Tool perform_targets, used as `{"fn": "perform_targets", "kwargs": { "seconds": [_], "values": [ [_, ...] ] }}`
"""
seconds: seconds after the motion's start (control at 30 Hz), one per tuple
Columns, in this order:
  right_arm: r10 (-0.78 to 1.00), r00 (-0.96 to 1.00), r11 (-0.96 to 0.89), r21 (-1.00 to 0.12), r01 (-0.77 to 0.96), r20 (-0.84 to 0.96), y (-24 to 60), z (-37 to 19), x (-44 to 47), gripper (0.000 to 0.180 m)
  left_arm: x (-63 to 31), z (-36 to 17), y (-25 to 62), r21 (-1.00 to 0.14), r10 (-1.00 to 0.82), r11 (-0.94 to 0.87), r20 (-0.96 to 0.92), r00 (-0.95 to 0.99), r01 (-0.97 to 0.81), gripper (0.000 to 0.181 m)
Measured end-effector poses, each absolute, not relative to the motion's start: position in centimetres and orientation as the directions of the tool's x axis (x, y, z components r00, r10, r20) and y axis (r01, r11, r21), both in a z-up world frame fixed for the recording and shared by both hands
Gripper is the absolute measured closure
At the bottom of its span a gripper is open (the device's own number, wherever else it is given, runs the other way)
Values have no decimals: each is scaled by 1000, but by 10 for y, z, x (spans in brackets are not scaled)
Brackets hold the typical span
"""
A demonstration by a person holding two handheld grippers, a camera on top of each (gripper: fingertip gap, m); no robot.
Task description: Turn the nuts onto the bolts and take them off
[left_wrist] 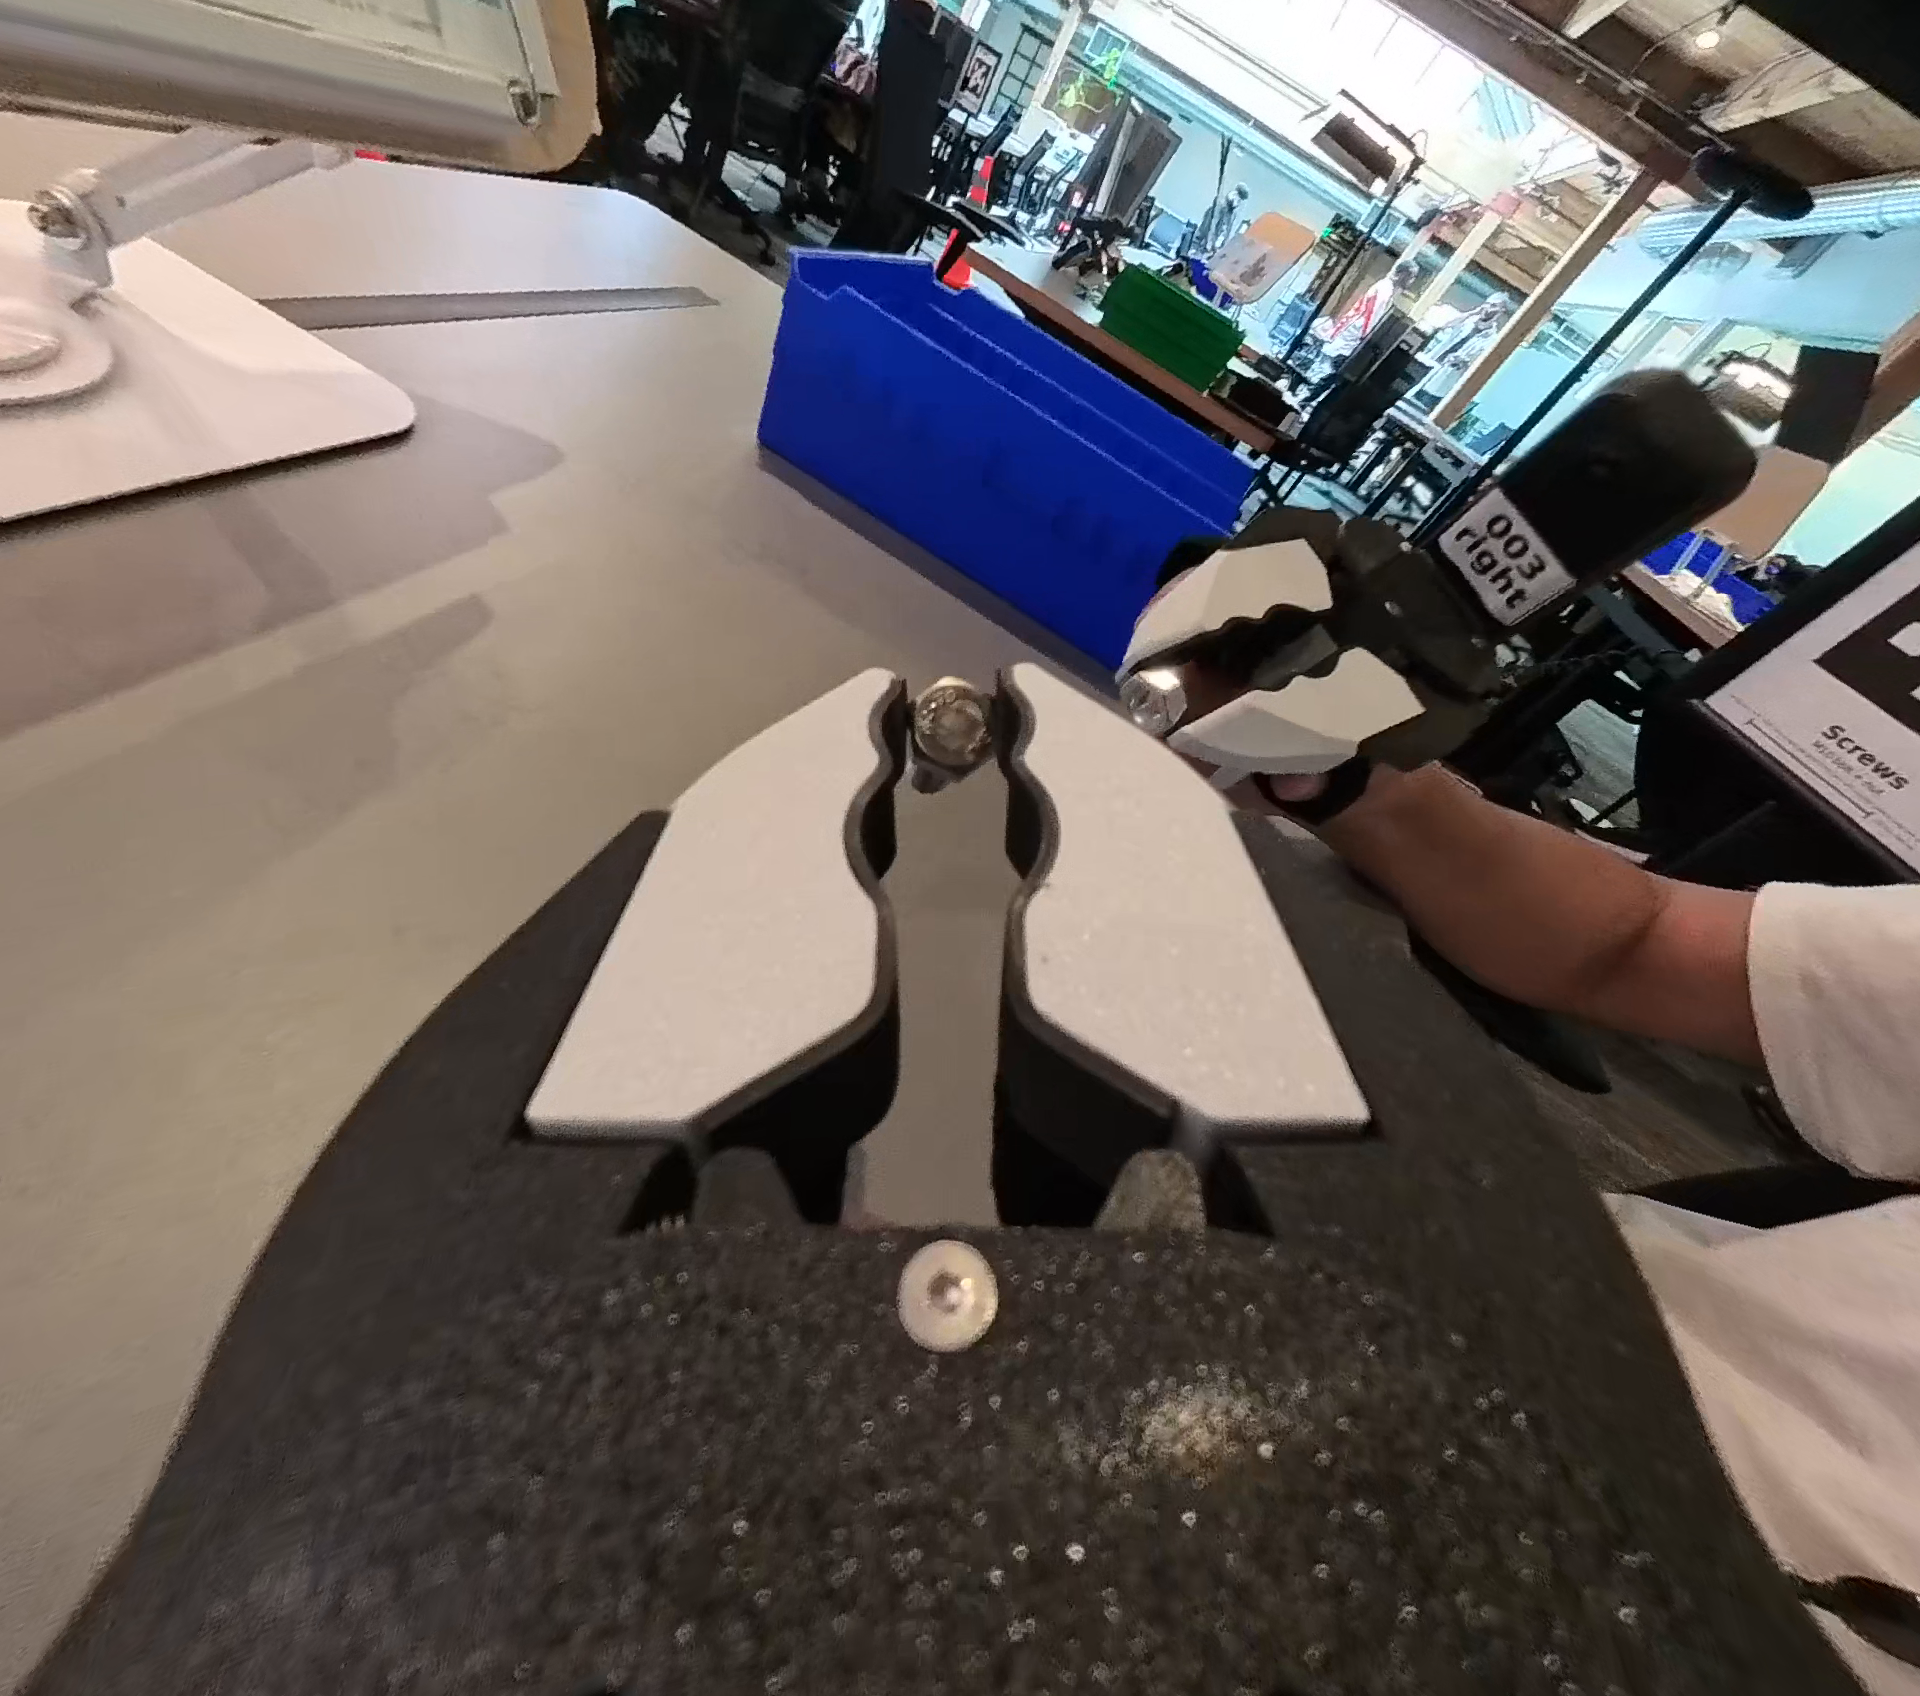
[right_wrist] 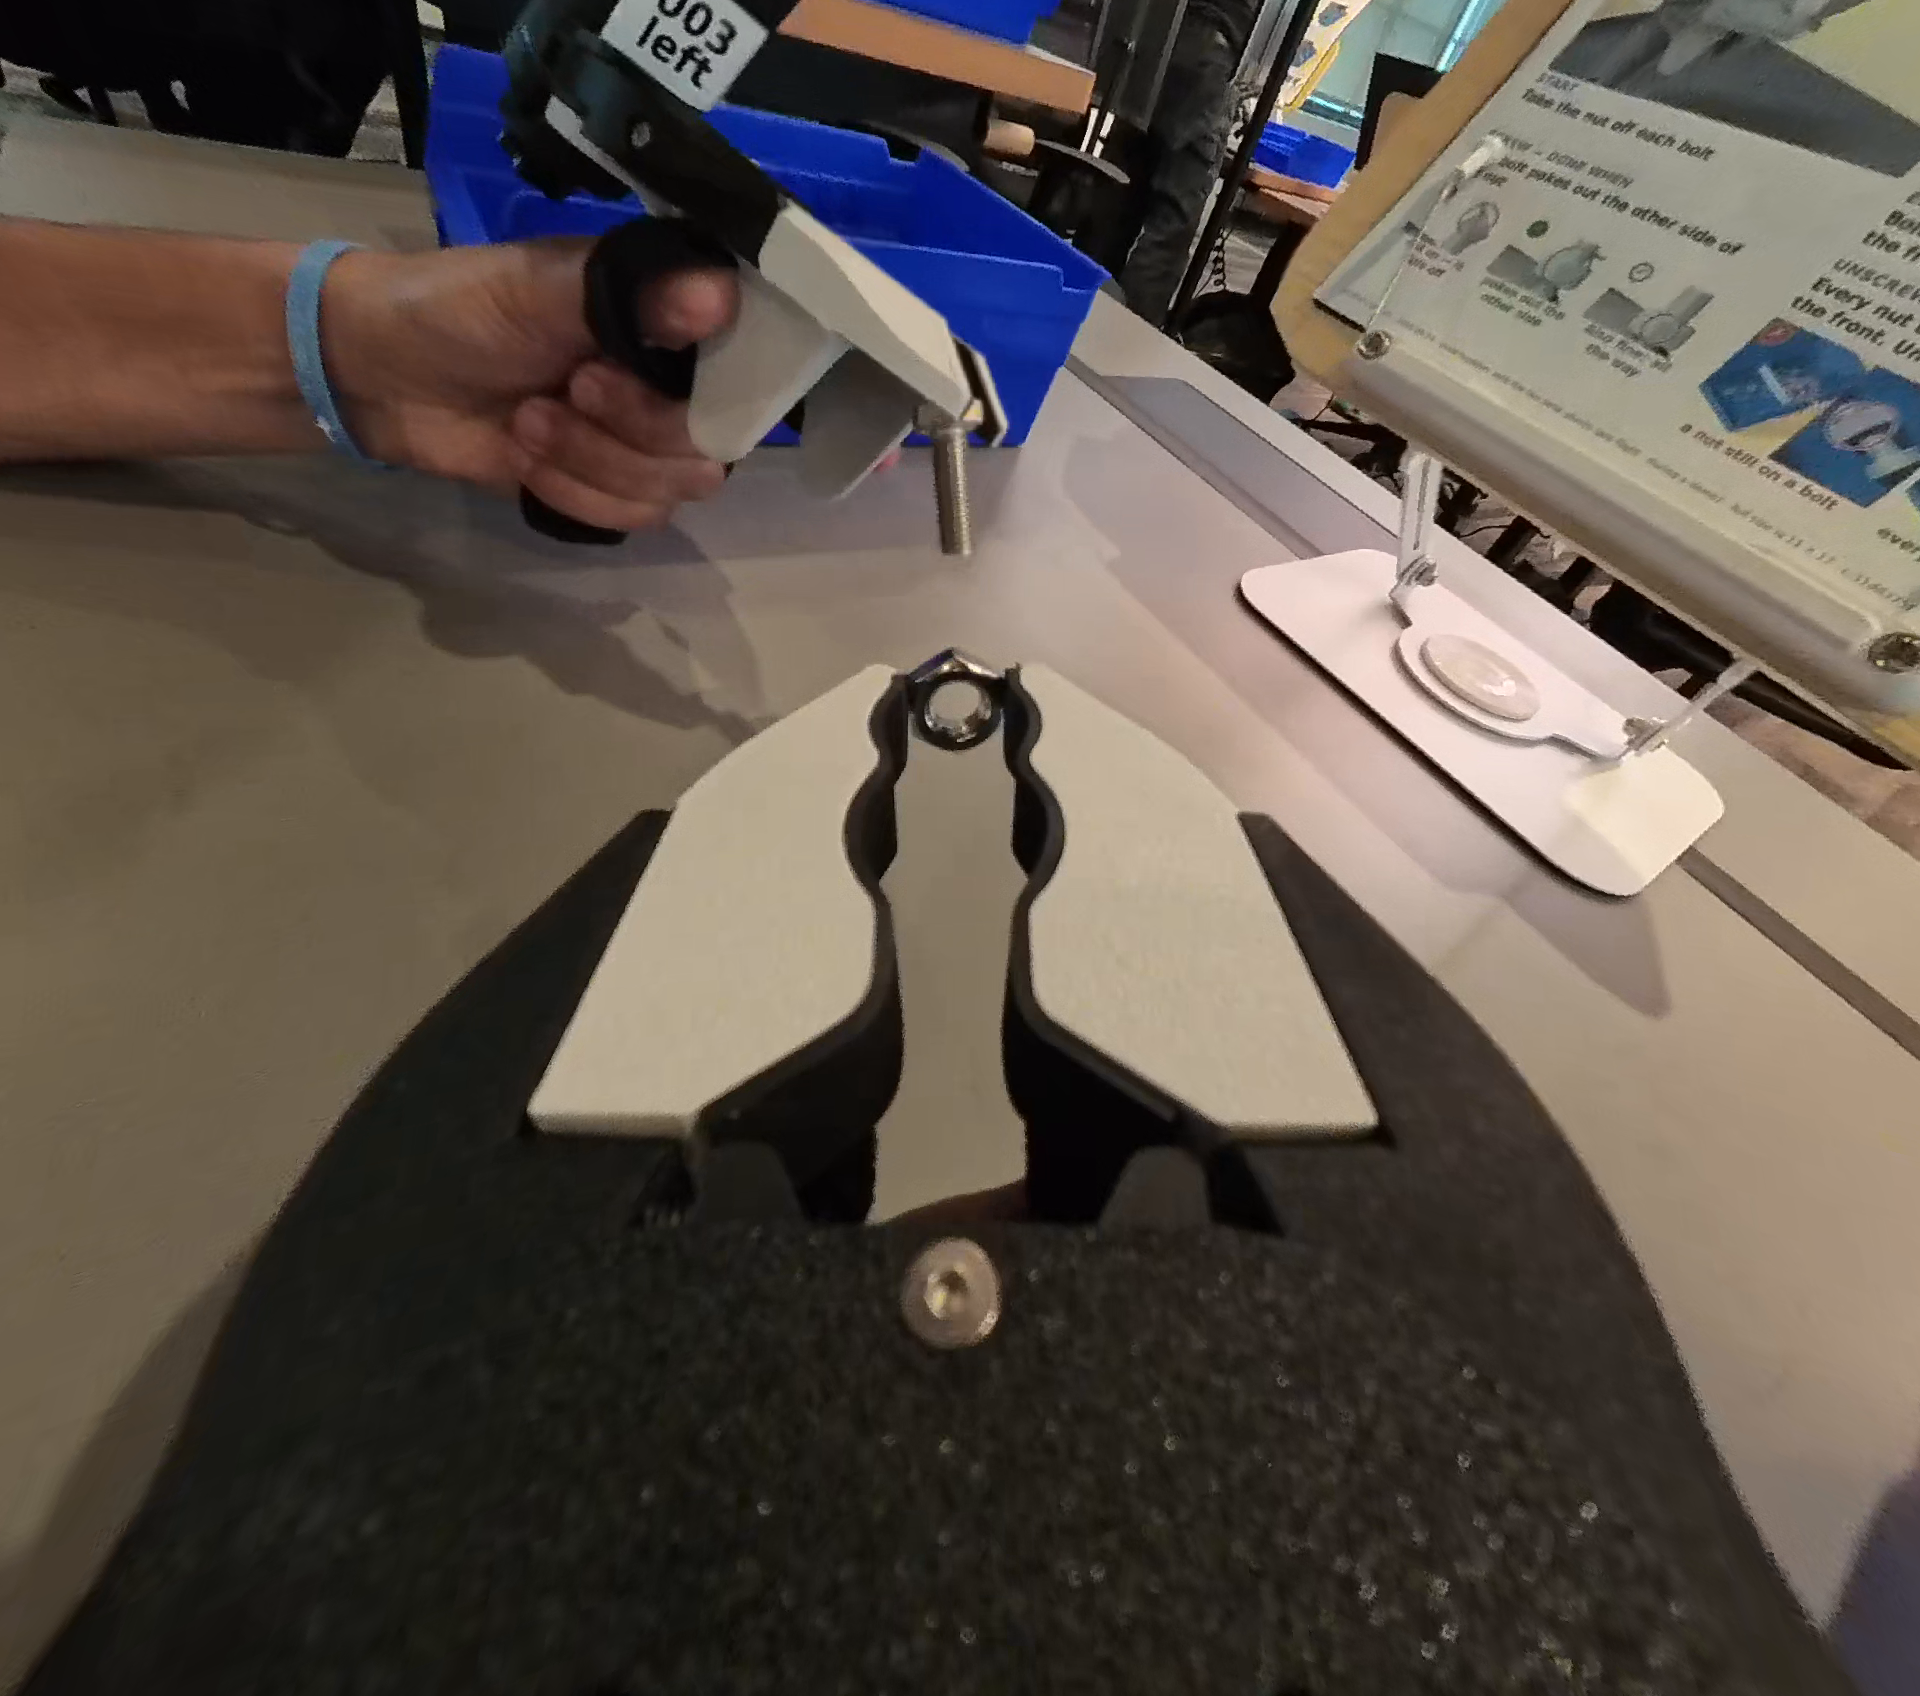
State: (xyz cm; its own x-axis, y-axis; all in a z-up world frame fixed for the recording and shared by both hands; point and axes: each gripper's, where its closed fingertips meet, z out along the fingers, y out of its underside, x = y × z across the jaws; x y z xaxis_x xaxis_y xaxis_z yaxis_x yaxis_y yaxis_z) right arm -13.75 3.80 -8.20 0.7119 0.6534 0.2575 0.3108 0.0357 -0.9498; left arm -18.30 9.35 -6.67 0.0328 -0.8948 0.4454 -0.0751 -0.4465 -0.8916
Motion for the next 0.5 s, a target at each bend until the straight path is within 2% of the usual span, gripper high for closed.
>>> {"fn": "perform_targets", "kwargs": {
  "seconds": [0.5],
  "values": [
    [639, 718, 67, -949, 307, 277, 36, -77, -132, 163, -182, -61, 87, -908, -912, -410, 411, 14, -90, 164]
  ]
}}
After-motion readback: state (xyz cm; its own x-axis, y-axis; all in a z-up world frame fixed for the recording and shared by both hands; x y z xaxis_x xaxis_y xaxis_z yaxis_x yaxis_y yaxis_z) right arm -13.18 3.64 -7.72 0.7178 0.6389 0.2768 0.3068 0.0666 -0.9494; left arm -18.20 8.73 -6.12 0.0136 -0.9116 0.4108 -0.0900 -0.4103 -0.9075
